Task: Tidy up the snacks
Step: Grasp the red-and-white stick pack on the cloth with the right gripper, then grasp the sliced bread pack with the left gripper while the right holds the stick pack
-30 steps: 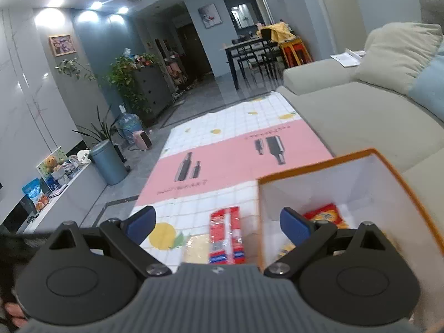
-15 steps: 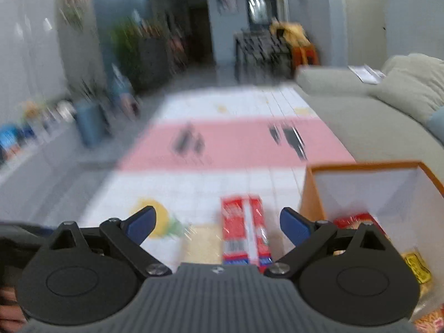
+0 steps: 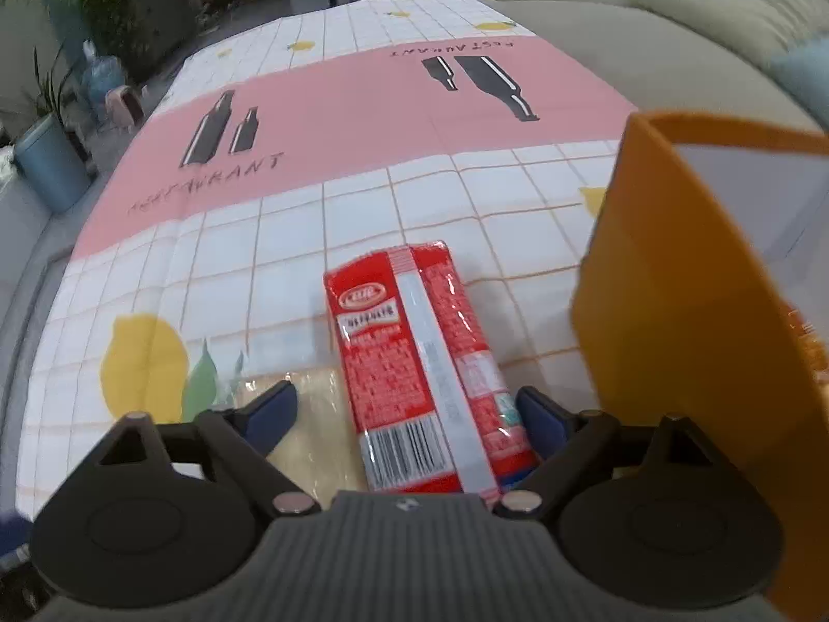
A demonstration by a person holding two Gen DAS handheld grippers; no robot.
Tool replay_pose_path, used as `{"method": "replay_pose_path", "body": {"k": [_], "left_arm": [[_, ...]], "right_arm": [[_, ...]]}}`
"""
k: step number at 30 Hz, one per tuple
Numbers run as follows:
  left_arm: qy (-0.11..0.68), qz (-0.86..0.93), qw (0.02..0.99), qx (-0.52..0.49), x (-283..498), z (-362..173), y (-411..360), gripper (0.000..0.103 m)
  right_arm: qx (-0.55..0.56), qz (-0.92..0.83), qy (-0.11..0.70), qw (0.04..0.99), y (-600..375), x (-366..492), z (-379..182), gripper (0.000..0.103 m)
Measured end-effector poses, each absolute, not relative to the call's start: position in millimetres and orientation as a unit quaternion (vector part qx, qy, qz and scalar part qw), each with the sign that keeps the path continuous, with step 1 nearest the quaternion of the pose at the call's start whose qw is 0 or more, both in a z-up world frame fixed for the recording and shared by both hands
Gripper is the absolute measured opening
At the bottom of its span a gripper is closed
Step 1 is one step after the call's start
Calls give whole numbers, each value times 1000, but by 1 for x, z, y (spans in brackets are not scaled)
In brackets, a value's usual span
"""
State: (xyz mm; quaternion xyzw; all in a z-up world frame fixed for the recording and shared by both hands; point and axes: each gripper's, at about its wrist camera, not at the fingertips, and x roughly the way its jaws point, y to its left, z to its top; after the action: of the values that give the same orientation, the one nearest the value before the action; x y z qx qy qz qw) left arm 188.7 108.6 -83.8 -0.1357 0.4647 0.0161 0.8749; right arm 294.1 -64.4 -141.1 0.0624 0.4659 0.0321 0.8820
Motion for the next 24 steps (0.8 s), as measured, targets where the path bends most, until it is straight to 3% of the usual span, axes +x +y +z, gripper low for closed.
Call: {"method": "replay_pose_path", "body": {"k": [1, 4, 8, 24], "left_arm": [[468, 16, 873, -136, 189, -85, 108, 99], [478, 17, 866, -143, 190, -87, 106, 99], [479, 7, 866, -142, 189, -84, 99, 99], [440, -51, 895, -55, 159, -71, 72, 99]], "right_arm": [[76, 32, 467, 880, -67, 296, -143, 89], [119, 47, 467, 875, -78, 297, -145, 73], [94, 61, 448, 887, -80, 285, -139, 54], [112, 150, 460, 868, -84, 232, -130, 45]]}}
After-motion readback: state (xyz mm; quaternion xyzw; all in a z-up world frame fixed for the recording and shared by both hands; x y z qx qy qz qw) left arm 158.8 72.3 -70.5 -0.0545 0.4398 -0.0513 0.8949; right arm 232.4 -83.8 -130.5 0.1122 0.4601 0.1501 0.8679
